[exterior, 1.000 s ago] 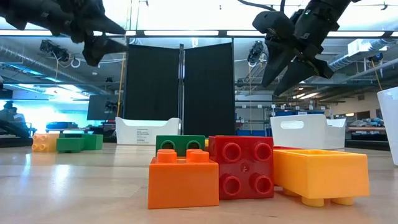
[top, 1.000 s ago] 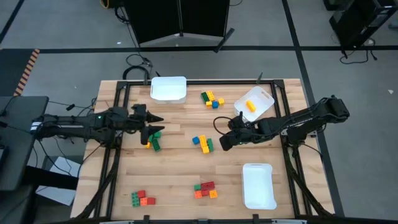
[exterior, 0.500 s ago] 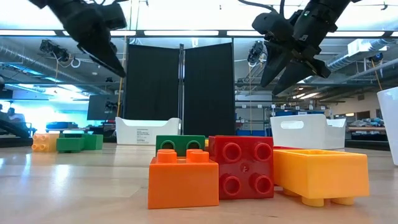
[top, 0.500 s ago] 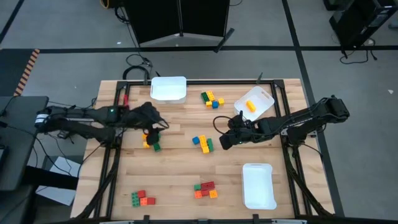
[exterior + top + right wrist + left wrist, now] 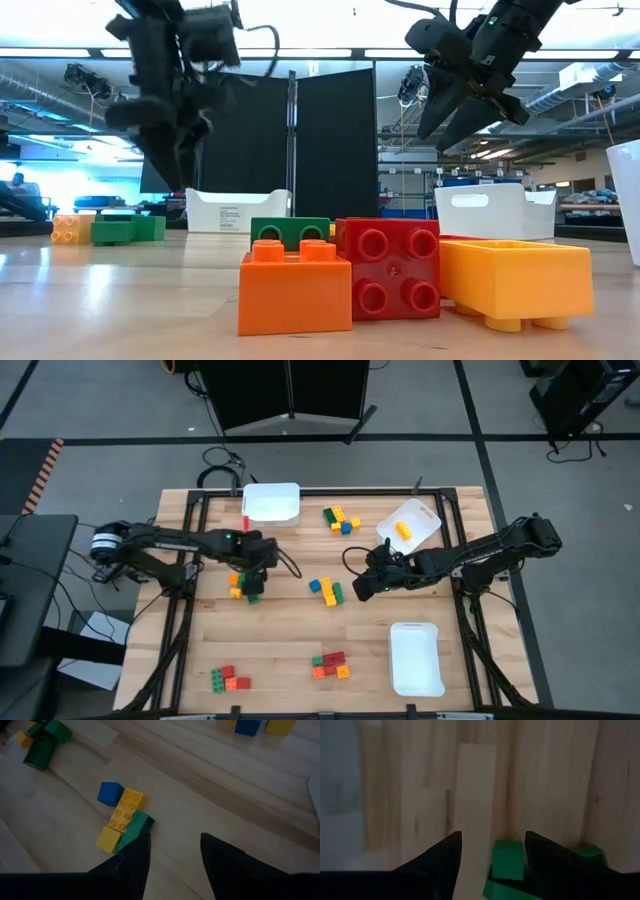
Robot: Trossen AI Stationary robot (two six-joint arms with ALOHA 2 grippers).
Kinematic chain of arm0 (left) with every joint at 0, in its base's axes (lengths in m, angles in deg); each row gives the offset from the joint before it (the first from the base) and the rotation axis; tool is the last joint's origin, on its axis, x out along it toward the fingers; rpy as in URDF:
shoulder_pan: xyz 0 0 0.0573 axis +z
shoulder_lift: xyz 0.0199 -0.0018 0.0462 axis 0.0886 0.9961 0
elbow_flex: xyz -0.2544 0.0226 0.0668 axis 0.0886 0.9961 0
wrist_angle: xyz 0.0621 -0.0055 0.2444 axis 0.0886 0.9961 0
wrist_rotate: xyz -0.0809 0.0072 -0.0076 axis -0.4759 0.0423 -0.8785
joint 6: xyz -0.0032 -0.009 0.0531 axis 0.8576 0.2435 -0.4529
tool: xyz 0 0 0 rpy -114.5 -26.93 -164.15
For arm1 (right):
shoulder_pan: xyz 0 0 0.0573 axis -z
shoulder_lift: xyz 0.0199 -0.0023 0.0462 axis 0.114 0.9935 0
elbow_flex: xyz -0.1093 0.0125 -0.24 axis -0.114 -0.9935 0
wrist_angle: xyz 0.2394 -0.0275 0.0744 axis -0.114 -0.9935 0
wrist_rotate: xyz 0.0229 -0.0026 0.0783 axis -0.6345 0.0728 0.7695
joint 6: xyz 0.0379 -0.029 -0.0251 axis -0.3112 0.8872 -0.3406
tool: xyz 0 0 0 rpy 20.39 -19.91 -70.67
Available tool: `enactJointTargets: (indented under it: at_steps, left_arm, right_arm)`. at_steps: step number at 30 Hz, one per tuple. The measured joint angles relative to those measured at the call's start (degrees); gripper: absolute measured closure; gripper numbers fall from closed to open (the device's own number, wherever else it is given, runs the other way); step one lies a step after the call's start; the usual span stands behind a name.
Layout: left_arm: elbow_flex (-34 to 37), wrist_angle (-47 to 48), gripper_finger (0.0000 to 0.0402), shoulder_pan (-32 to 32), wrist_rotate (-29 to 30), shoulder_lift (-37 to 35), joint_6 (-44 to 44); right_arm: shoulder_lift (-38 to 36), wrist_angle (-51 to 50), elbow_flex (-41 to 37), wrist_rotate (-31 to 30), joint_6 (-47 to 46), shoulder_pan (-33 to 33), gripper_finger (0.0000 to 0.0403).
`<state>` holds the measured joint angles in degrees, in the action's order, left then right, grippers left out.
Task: Sort blocks by size
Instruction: Put the green square block into the top left white bin
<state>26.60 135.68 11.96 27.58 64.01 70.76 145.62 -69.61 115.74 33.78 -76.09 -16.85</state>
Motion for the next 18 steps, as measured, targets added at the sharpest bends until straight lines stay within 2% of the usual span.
enactJointTargets:
  at_steps: [2, 9, 14, 18]
  left_arm:
    - [0.0, 0.0, 0.0175, 0.8, -2.2, 1.5, -0.2]
    - [0.0, 0.1, 0.0175, 2.6, -2.9, 3.1, -0.7]
    - [0.0, 0.5, 0.0175, 3.7, -6.8, 3.1, -3.0]
    - [0.0, 0.9, 0.0175, 4.4, -7.3, 4.3, -3.8]
  right_arm:
    - [0.0, 0.2, 0.0, 0.0, 0.1, 0.0, 0.0219]
    - [0.0, 0.3, 0.0, 0.0, 0.2, 0.0, 0.0219]
    - [0.0, 0.3, 0.0, 0.0, 1.2, 0.0, 0.0219]
    - [0.0, 0.3, 0.0, 0.0, 1.2, 0.0, 0.0219]
